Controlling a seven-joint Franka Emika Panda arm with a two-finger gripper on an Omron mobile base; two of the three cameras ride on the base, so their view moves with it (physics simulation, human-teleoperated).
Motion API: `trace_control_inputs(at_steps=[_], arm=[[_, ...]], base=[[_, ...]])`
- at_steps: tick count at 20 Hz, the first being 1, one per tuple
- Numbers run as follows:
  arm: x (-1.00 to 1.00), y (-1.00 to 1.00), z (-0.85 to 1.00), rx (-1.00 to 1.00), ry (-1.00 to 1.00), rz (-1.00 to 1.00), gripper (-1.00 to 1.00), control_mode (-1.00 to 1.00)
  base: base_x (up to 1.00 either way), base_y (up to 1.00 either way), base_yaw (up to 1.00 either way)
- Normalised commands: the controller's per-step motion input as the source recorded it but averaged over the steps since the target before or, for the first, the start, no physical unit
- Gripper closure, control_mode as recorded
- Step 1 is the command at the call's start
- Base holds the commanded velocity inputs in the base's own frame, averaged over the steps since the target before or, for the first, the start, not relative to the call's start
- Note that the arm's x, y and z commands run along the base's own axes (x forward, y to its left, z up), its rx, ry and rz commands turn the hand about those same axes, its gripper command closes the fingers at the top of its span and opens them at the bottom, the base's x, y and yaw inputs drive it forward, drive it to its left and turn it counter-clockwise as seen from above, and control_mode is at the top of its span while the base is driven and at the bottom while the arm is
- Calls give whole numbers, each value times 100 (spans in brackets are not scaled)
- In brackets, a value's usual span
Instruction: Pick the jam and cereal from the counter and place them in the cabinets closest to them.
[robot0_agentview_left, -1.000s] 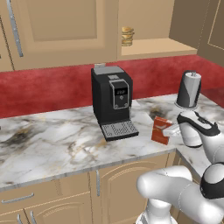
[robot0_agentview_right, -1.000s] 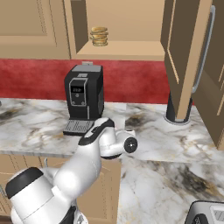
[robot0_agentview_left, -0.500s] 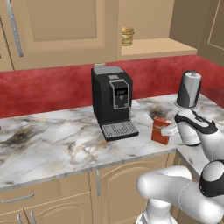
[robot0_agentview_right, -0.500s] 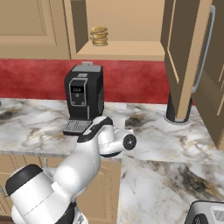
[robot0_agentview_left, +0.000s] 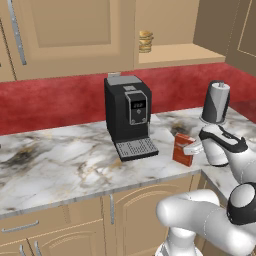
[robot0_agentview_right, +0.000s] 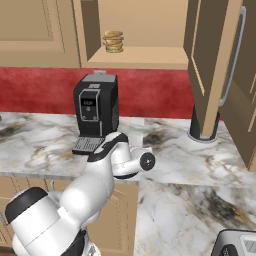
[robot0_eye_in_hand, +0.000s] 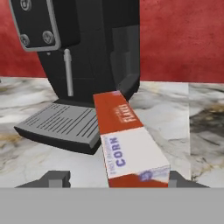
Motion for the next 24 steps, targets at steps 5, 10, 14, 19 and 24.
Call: trace_control_inputs(at_steps=[5,10,14,19,24], arm=[[0,0,0,0,0,0,100,-100],[0,0,14,0,0,-2,100,-100],[0,0,33,0,3,-7,100,-100],[0,0,40,-1,8,-10,100,-100],[0,0,39,-6,12,-9,100,-100]], base=[[0,0,0],[0,0,0],[0,0,0],[0,0,0],[0,0,0]])
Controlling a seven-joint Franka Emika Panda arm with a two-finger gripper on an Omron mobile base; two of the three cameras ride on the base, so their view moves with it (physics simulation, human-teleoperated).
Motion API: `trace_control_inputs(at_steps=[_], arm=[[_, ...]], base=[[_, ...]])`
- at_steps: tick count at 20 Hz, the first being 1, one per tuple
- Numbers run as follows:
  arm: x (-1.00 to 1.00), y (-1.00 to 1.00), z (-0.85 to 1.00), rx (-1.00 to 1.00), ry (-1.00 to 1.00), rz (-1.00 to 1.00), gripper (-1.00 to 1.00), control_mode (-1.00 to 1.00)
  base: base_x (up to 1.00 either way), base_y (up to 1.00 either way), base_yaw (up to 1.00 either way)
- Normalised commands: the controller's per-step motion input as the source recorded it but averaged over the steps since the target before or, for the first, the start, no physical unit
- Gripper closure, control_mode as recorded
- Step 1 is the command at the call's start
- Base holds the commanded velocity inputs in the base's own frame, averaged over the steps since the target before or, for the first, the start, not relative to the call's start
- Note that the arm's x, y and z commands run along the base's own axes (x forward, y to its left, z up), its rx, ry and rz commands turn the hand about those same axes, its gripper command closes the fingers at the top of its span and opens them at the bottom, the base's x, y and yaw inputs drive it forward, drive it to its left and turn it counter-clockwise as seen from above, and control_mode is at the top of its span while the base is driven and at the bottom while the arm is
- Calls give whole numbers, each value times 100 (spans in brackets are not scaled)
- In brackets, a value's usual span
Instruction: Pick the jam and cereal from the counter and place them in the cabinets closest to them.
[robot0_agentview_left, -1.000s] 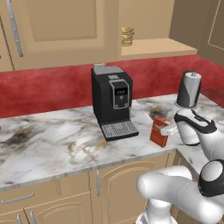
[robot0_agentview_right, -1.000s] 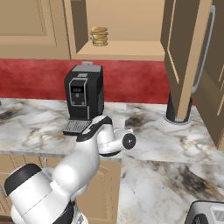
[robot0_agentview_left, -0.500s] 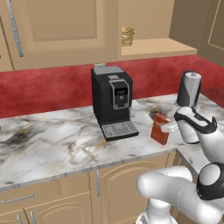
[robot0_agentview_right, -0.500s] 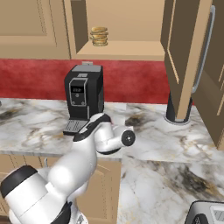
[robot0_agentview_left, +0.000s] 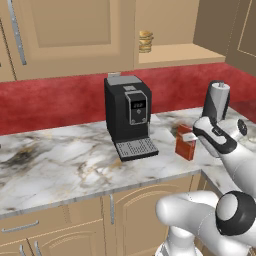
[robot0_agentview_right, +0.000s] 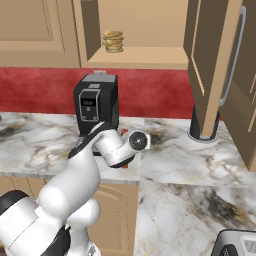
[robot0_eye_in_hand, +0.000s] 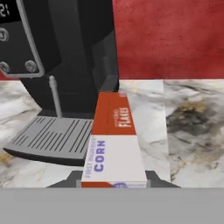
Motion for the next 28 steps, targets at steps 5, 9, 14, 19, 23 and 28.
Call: trace_control_inputs(at_steps=[5,9,14,19,23,28], arm=[[-6,-1,42,-8,11,-9,100,-100],[-15,-6,38,-8,12,-10,100,-100],[-16,-8,37,-7,10,-9,100,-100],[-16,-5,46,-2,5,-7,100,-100],[-16,-2,53,0,1,-5,100,-100],[-15,0,55,0,0,-4,100,-100]], base=[[0,0,0],[0,0,0],[0,0,0],[0,0,0],[0,0,0],[0,0,0]])
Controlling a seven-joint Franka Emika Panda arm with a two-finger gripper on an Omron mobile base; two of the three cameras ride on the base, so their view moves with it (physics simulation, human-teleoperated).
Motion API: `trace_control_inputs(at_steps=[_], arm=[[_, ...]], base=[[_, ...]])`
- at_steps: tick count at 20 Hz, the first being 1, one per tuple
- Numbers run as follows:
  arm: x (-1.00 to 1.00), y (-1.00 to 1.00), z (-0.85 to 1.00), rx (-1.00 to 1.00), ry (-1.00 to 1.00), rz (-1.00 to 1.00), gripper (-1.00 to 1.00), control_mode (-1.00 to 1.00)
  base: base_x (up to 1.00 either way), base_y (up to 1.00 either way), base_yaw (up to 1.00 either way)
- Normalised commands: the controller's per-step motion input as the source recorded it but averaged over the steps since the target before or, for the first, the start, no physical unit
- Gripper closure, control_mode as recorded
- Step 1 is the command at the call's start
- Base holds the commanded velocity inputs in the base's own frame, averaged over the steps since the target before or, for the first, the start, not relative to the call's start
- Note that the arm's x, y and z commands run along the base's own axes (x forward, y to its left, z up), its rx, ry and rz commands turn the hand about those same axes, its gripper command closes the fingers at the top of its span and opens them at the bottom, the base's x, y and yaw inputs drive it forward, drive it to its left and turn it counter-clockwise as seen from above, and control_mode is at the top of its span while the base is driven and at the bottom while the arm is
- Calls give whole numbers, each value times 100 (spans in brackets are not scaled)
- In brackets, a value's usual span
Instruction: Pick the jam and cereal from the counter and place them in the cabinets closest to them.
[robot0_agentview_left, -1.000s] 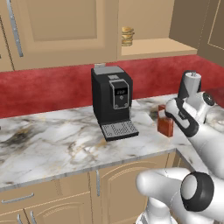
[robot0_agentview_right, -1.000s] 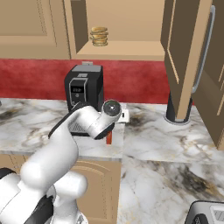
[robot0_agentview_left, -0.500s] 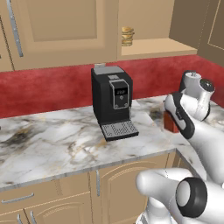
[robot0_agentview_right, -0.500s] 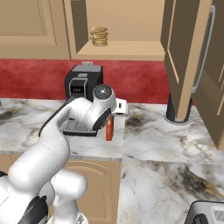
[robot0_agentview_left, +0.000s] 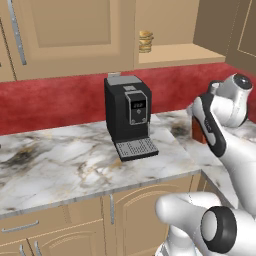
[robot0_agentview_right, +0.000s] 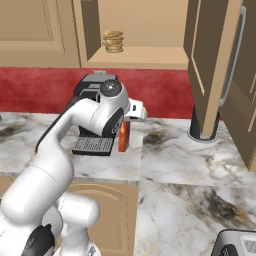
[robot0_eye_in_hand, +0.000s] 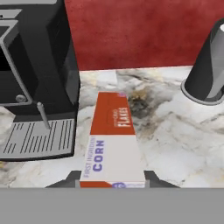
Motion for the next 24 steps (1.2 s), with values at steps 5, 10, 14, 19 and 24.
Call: trace_control_inputs(at_steps=[5,10,14,19,24], arm=[[-13,1,54,0,-1,-1,100,-100],[-21,0,44,0,-6,0,100,-100],[-30,0,27,2,-19,0,100,-100],[-28,0,25,2,-23,0,100,-100],[-20,0,46,6,-21,0,100,-100]], base=[[0,0,0],[0,0,0],[0,0,0],[0,0,0],[0,0,0]])
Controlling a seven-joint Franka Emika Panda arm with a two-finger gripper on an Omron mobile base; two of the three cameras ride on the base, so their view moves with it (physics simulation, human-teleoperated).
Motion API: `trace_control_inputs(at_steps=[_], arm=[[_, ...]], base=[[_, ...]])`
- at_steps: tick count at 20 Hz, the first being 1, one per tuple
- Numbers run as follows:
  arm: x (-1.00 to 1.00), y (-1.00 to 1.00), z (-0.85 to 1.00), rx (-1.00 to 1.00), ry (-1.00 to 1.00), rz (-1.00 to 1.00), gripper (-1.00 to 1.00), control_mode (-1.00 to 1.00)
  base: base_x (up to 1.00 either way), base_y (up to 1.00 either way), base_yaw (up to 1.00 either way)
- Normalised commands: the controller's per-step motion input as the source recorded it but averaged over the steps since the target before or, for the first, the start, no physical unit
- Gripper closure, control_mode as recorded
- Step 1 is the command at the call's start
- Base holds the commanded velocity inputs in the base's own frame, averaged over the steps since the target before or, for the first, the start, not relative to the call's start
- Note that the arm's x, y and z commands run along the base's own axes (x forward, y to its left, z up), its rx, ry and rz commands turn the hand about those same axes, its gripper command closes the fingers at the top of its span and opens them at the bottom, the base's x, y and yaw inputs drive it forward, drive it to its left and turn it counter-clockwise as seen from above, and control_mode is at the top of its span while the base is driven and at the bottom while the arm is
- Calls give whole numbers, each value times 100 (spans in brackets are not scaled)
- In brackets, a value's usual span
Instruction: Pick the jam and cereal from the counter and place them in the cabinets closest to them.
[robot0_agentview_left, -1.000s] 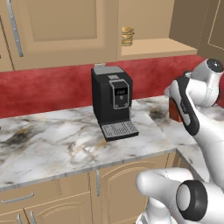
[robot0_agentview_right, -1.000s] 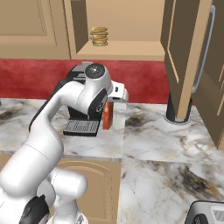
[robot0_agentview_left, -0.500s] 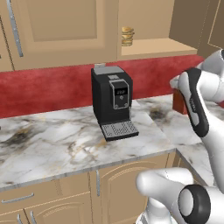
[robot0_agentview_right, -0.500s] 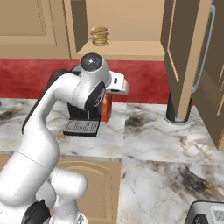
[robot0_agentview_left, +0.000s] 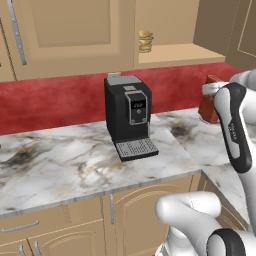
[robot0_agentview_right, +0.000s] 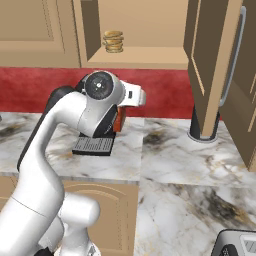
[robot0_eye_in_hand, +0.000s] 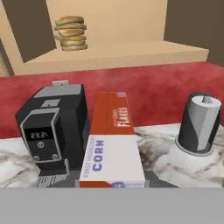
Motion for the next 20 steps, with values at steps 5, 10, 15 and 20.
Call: trace_control_inputs(at_steps=[5,10,15,20], arm=[[-5,1,58,5,-14,0,100,-100],[0,5,60,1,-8,0,100,-100],[0,1,49,0,-9,0,100,-100],[-2,0,37,0,-11,0,100,-100]], base=[[0,0,0],[0,0,0],[0,0,0],[0,0,0]])
